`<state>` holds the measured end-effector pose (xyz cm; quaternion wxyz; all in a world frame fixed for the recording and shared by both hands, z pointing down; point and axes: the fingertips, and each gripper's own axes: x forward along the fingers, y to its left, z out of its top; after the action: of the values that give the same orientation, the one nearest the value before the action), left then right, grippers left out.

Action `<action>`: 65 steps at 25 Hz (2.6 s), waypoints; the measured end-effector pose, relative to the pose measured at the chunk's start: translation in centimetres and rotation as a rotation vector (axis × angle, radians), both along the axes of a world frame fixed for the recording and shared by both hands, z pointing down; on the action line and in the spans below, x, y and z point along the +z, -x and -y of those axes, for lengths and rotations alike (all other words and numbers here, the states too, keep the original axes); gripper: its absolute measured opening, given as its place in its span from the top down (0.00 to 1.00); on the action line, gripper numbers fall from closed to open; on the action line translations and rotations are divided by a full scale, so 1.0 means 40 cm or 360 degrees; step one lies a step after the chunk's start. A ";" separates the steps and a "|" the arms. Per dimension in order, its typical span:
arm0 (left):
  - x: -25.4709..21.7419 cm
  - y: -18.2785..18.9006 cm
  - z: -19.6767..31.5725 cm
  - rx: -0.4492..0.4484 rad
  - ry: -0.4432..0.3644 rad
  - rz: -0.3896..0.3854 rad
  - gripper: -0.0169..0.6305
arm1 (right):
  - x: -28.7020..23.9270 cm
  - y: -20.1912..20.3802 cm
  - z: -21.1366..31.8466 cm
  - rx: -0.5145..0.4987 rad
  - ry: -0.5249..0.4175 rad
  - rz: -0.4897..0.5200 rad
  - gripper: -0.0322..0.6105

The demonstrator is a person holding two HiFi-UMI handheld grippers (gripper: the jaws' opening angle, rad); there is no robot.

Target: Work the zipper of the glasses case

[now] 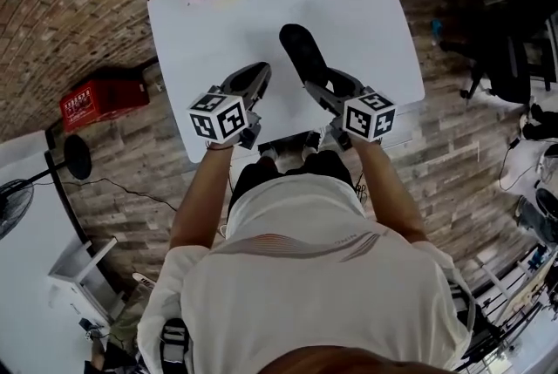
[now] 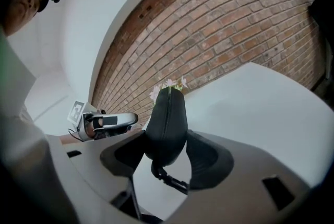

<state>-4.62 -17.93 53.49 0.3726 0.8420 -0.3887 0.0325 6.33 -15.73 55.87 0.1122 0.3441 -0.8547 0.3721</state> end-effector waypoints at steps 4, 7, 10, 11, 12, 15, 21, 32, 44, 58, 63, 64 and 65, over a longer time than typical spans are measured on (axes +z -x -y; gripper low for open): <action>-0.095 -0.003 -0.006 -0.0004 -0.0057 -0.0130 0.92 | -0.125 -0.012 0.011 -0.0015 -0.0142 0.0056 0.49; -0.192 -0.010 -0.012 0.0029 -0.0084 -0.0392 0.92 | -0.229 -0.006 0.007 -0.0058 -0.0222 0.0182 0.49; -0.296 -0.016 -0.018 0.0107 -0.0158 -0.0610 0.76 | -0.328 -0.003 -0.002 -0.0121 -0.0277 0.0350 0.49; -0.328 -0.019 -0.019 0.0140 -0.0191 -0.0662 0.71 | -0.359 0.001 -0.005 -0.0153 -0.0291 0.0405 0.49; -0.357 -0.022 -0.020 0.0174 -0.0222 -0.0716 0.67 | -0.388 0.007 -0.010 -0.0192 -0.0294 0.0465 0.49; -0.430 -0.037 -0.034 0.0299 -0.0295 -0.0885 0.55 | -0.457 0.032 -0.040 -0.0335 -0.0264 0.0640 0.49; -0.518 -0.085 -0.068 0.0483 -0.0384 -0.1093 0.48 | -0.523 0.093 -0.101 -0.0577 -0.0198 0.0807 0.49; -0.520 -0.134 -0.080 0.0530 -0.0345 -0.1089 0.51 | -0.503 0.132 -0.147 -0.0753 -0.0098 0.0823 0.49; -0.608 -0.076 -0.125 0.0599 -0.0745 -0.1167 0.55 | -0.568 0.074 -0.156 -0.0673 -0.0604 0.0822 0.47; -0.667 0.001 -0.082 0.0184 -0.1024 -0.0936 0.56 | -0.431 0.134 -0.188 -0.0325 -0.0955 0.0131 0.73; -0.664 0.012 -0.060 0.0020 -0.1042 -0.0835 0.56 | -0.475 0.184 -0.165 -0.0321 -0.1039 0.0119 0.73; -0.663 0.011 -0.059 0.0010 -0.1048 -0.0821 0.56 | -0.478 0.190 -0.159 -0.0317 -0.1043 0.0114 0.74; -0.663 0.010 -0.059 0.0002 -0.1056 -0.0807 0.56 | -0.480 0.196 -0.154 -0.0317 -0.1048 0.0112 0.74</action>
<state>-5.03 -15.59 26.99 0.1652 0.8980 -0.2734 -0.3026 -1.52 -9.57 36.67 0.0015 0.2638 -0.9616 0.0752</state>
